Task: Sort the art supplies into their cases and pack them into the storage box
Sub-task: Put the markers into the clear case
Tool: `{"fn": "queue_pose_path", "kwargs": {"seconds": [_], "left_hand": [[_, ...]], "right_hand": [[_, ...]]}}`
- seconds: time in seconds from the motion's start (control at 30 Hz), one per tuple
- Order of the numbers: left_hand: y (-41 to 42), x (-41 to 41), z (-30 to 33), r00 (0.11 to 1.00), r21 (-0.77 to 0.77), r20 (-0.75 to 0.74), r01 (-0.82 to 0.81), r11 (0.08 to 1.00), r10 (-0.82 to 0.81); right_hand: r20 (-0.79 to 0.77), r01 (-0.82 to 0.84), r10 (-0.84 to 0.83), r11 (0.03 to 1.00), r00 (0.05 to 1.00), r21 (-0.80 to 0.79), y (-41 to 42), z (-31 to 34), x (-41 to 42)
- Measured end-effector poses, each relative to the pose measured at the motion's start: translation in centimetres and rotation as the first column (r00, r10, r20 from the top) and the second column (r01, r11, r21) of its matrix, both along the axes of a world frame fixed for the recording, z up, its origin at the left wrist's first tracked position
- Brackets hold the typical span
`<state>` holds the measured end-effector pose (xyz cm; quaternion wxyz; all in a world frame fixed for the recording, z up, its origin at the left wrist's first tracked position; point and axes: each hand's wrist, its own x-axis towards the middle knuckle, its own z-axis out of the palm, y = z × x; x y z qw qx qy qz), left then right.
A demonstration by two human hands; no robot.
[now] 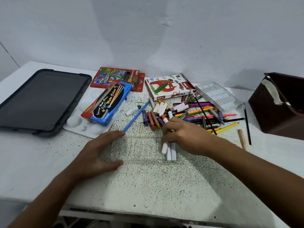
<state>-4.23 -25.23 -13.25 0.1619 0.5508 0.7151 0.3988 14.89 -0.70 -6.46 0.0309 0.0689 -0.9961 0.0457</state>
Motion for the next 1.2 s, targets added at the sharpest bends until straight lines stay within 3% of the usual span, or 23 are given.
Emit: {"fn": "queue_pose_path", "kwargs": {"seconds": [0.4, 0.8, 0.87, 0.93, 1.07, 1.2], "left_hand": [[-0.1, -0.1, -0.2, 1.0, -0.007, -0.024, -0.006, 1.0, 0.006], [0.0, 0.1, 0.0, 1.0, 0.021, -0.03, 0.0, 1.0, 0.0], [-0.1, 0.1, 0.1, 1.0, 0.026, -0.028, -0.001, 1.0, 0.002], [-0.1, 0.1, 0.2, 0.999, 0.025, -0.033, -0.002, 1.0, 0.003], [0.0, 0.2, 0.3, 0.999, 0.02, -0.044, 0.001, 1.0, 0.0], [0.0, 0.2, 0.2, 0.999, 0.019, -0.037, -0.004, 1.0, 0.005]], "right_hand": [[0.054, -0.151, 0.15, 0.989, 0.987, 0.006, -1.0, -0.5, -0.4], [0.06, -0.066, 0.069, 0.997, 0.996, -0.047, -0.5, -0.9, -0.2], [0.058, 0.015, -0.01, 0.996, 0.998, -0.085, -0.3, -0.8, -0.4], [0.011, 0.197, -0.198, 0.967, 0.98, -0.16, 0.5, -0.5, -0.9], [0.039, 0.568, -0.583, 0.772, 0.812, -0.285, 3.4, 0.3, -2.4], [0.154, 0.697, -0.688, 0.649, 0.709, -0.304, 3.9, -0.2, -3.9]]}}
